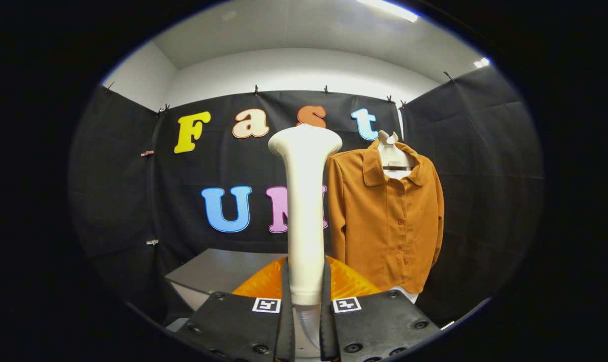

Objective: Iron the clothes twice with a garment steamer, once on the left side and once on the right side.

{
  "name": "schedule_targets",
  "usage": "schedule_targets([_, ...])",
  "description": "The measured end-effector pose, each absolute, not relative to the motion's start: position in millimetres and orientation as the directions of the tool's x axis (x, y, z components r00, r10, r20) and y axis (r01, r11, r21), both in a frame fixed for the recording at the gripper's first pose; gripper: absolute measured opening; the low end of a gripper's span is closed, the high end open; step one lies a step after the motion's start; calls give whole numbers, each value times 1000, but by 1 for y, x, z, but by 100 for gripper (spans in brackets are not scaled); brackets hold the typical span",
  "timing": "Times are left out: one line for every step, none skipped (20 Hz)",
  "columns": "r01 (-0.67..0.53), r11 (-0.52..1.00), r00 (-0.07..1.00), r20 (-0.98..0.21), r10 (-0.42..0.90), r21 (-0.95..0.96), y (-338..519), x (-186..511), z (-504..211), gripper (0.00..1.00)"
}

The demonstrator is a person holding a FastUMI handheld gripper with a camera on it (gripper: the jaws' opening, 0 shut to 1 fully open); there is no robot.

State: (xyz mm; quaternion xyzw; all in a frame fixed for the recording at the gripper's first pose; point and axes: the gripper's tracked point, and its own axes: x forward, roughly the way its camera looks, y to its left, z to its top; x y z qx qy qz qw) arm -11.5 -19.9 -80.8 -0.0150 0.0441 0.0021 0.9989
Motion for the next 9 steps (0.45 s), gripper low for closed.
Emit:
schedule_targets([-6, 1000, 996, -88, 3, -30, -19, -11, -81, 23])
schedule_targets([-7, 999, 996, -88, 4, -31, -19, -11, -81, 23])
schedule_targets([-7, 999, 996, -89, 4, -32, -18, -11, -81, 23])
schedule_targets([-7, 999, 996, -87, 5, -33, -18, -11, -80, 23])
schedule_targets([-9, 999, 996, -88, 6, -34, -17, -10, -80, 23])
schedule_targets([-11, 999, 996, -87, 8, -34, -17, -11, -80, 23])
schedule_targets([-13, 999, 996, -86, 10, -37, -15, -12, -80, 23])
schedule_targets([-14, 999, 996, -86, 10, -38, -15, -12, -80, 23])
schedule_targets([-16, 999, 996, -86, 12, -38, -15, -12, -80, 23])
